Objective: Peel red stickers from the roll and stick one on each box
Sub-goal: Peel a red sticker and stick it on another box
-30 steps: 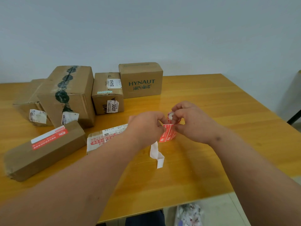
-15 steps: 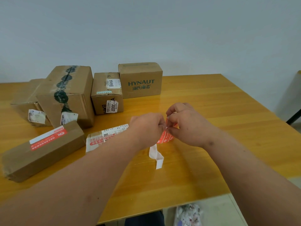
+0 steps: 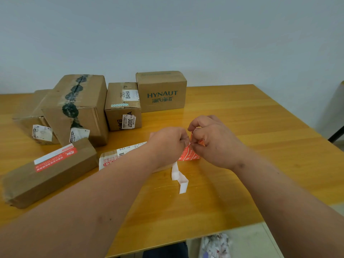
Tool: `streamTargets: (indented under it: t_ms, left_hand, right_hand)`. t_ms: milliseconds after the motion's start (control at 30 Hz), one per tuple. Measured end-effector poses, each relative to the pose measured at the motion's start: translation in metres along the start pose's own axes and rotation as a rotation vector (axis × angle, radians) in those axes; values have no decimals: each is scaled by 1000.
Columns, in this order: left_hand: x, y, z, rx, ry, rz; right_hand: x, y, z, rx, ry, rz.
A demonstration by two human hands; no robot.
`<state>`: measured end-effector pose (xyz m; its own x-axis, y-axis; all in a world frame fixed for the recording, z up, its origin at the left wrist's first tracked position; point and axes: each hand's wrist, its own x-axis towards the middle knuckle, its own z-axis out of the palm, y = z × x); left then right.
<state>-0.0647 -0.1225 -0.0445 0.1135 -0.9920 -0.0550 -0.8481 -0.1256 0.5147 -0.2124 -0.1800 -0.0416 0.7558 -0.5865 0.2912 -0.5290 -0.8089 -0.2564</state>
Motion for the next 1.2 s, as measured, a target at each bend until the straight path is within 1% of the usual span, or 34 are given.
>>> streamTargets:
  t_ms: [267, 367, 500, 633, 733, 800, 867, 933, 1200]
  left_hand:
    - [1, -3, -4, -63, -28, 4]
    - [0, -3, -7, -156, -49, -2]
    - [-3, -3, -11, -268, -55, 4]
    - [-7, -6, -13, -312, -25, 10]
    - [-9, -11, -12, -357, -51, 14]
    - [-7, -12, -11, -320, -50, 11]
    - [-5, -12, -10, -278, -15, -11]
    - [-4, -10, -9, -292, -1, -22]
    - [0, -8, -8, -310, -17, -68]
  right_hand:
    - [0, 1, 3, 33, 25, -59]
    - [0, 1, 0, 26, 10, -8]
    - [5, 3, -5, -27, -83, 102]
    - [9, 4, -2, -30, -51, 119]
    - [8, 5, -3, -4, -30, 140]
    - [8, 4, -3, -7, -38, 138]
    - [9, 2, -3, -6, -68, 140]
    - [10, 1, -2, -20, -95, 138]
    - [8, 2, 0, -31, -67, 96]
